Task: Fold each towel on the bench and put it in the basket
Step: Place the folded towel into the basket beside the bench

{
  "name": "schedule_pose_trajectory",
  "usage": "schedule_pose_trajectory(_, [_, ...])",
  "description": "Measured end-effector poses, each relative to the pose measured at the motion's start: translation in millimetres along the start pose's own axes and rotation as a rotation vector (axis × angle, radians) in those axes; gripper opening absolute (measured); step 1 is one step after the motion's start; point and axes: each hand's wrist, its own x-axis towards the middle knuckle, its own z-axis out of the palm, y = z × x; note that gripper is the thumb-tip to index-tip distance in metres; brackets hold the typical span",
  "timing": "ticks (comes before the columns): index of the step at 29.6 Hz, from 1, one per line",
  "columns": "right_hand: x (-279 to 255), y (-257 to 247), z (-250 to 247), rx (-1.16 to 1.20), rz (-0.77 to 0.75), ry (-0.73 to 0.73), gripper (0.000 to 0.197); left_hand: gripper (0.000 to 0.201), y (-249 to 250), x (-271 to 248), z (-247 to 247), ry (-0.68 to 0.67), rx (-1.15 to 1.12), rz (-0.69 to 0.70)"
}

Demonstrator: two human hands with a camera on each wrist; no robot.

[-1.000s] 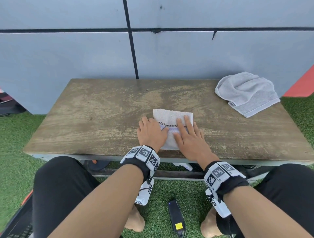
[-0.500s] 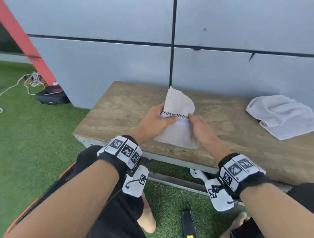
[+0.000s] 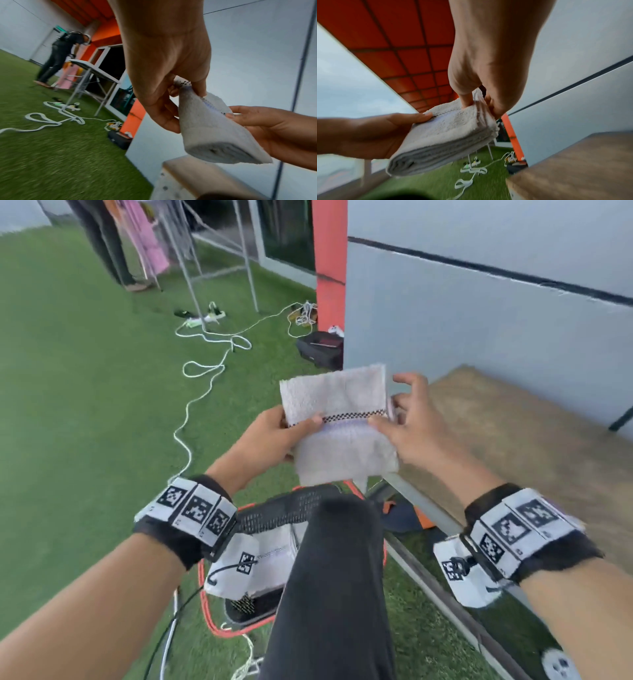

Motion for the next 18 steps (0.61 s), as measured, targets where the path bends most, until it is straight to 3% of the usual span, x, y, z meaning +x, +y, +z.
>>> schedule_pose_trajectory(4, [31.6,44.3,65.8,-0.116,-0.002,-0.177,0.067,0.03,-88.1,15.1,-13.7,0.057,-0.068,-0.147])
schedule_pose_trajectory(9, [50.0,118.1,133.4,-0.218,0.063,-0.383,0.064,0.049,-205.1,37.0,-3.0,0.066,-0.055,-0.357])
schedule_pose_trajectory(12, [49.7,160.4,164.0,-0.272,0.102,-0.492,0.055,0.053,-269.9,44.7,17.6,0.076,-0.005,-0.512])
schedule_pose_trajectory(15, [40.9,195.6,185.0,-0.336,0.119,-0.595,0.042,0.034,-315.9,50.5,41.1,0.013,0.068,-0.672])
schedule_pose_trajectory(18, [32.1,223.4,200.5,-0.397,0.177,-0.716,0.029,0.044,-346.6,58.0,62.3,-0.001,0.11,-0.747])
